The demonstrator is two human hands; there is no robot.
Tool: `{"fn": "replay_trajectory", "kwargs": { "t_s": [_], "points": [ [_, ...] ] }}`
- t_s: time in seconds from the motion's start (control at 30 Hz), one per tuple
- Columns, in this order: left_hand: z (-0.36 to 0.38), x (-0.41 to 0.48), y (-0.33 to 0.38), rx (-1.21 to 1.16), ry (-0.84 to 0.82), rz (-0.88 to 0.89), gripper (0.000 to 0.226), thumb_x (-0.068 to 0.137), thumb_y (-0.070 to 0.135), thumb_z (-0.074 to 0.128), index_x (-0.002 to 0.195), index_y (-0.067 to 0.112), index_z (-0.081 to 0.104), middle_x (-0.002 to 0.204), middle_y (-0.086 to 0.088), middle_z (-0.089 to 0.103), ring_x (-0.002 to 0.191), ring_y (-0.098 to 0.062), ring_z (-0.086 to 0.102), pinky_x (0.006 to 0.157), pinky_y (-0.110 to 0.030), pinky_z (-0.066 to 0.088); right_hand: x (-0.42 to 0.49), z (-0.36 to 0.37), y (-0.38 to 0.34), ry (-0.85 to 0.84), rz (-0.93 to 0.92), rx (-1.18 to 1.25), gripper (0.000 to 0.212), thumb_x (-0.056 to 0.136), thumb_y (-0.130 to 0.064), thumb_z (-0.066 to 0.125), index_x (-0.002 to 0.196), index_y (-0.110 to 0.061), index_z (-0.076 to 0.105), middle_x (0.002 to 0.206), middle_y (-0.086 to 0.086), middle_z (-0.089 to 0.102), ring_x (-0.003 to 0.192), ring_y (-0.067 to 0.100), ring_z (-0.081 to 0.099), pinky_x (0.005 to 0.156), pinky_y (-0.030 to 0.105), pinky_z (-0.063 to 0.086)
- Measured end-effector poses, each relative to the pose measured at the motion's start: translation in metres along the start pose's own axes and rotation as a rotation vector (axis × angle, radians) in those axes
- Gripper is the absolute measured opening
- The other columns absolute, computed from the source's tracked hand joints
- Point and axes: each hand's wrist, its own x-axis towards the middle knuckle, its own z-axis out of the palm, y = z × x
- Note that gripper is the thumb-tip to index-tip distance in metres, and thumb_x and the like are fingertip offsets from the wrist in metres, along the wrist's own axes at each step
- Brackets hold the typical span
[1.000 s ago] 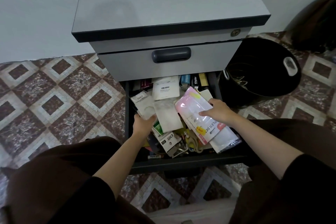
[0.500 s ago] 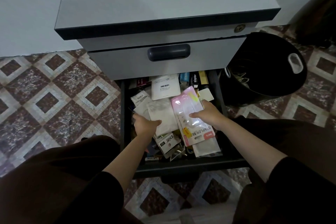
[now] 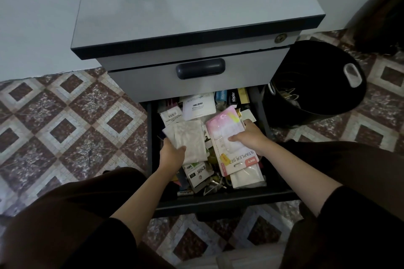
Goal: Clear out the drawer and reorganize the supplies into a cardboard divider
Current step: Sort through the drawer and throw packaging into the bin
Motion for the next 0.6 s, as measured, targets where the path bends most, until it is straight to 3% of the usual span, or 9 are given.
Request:
{"fn": "replay_trajectory", "kwargs": {
  "t_s": [0.13,0.23,0.4,0.47,0.6],
  "points": [
    [-0.005,-0.008,0.005,-0.016,0.033,0.053,0.029,0.092,0.012,0.055,0.119,0.006,0.047,0.109,-0.008,0.057,0.088,-0.018,0.052,0.065,-0.025,0.043,-0.014,-0.005,-0.005,0.009,-0.069,-0.003,0.051,0.085,-0.014,0.064,0.129,-0.008,0.039,0.123,0.012,0.052,0.104,0.025,0.054,0.078,0.031,0.045],
    [-0.012,-0.013,0.011,-0.017,0.057,0.108,0.022,0.093,0.013,0.053,0.114,0.006,0.05,0.102,-0.006,0.057,0.082,-0.016,0.052,0.055,-0.022,0.038,-0.025,-0.011,-0.008,0.023,-0.091,-0.002,0.051,0.086,-0.015,0.058,0.131,-0.008,0.036,0.118,0.012,0.052,0.094,0.023,0.054,0.076,0.032,0.046],
    [-0.023,-0.025,0.022,-0.05,0.019,0.152,0.027,0.096,0.011,0.045,0.123,0.008,0.048,0.111,-0.006,0.058,0.091,-0.019,0.055,0.072,-0.03,0.044,-0.04,-0.024,-0.011,0.047,-0.126,-0.009,0.061,0.084,-0.007,0.059,0.137,-0.008,0.029,0.115,0.01,0.048,0.079,0.013,0.047,0.056,0.023,0.037],
    [-0.026,-0.03,0.028,-0.054,-0.003,0.151,0.029,0.097,0.011,0.042,0.127,0.008,0.045,0.117,-0.007,0.056,0.094,-0.02,0.054,0.075,-0.032,0.044,-0.045,-0.03,-0.012,0.048,-0.139,0.001,0.063,0.084,-0.005,0.059,0.139,-0.007,0.028,0.118,0.011,0.046,0.085,0.015,0.047,0.058,0.023,0.039],
    [-0.028,-0.042,0.038,-0.034,-0.06,0.151,0.037,0.099,0.008,0.037,0.136,0.009,0.037,0.121,-0.006,0.053,0.096,-0.018,0.051,0.077,-0.031,0.043,-0.058,-0.04,-0.013,0.074,-0.173,0.056,0.062,0.084,-0.002,0.061,0.137,-0.011,0.03,0.121,0.009,0.046,0.101,0.02,0.051,0.079,0.033,0.045]
  ]
}}
